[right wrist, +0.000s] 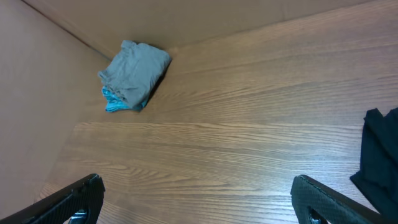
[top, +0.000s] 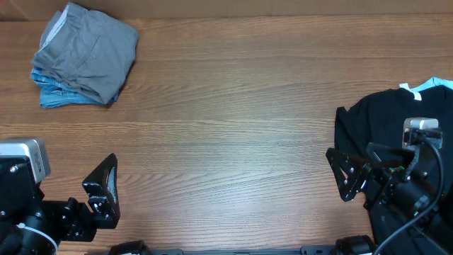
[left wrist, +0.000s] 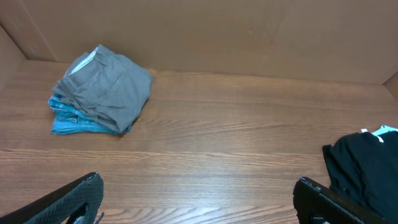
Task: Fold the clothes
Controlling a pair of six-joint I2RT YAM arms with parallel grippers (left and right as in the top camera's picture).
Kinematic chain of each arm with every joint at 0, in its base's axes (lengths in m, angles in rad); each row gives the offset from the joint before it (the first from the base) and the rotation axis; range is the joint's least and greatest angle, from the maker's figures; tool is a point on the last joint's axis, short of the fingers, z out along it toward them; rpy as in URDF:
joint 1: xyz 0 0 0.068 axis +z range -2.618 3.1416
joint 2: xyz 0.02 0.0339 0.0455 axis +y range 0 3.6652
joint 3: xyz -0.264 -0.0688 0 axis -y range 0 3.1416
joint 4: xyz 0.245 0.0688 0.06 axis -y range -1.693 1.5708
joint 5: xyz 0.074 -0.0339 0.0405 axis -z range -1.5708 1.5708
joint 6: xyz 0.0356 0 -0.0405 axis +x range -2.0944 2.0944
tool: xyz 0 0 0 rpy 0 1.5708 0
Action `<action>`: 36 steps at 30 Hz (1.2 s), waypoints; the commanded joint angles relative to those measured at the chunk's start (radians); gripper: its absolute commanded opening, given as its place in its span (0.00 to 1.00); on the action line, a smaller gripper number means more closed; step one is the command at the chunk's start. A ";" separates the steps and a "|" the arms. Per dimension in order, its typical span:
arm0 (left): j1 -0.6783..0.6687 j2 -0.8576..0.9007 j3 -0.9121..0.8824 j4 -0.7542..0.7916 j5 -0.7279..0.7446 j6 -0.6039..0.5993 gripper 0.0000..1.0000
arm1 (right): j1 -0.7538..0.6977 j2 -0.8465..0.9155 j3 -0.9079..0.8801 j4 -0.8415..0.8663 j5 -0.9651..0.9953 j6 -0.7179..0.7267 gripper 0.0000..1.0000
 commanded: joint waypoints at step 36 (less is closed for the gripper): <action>-0.007 0.002 -0.004 0.002 -0.013 -0.014 1.00 | -0.063 -0.711 -1.203 0.931 0.182 -0.232 1.00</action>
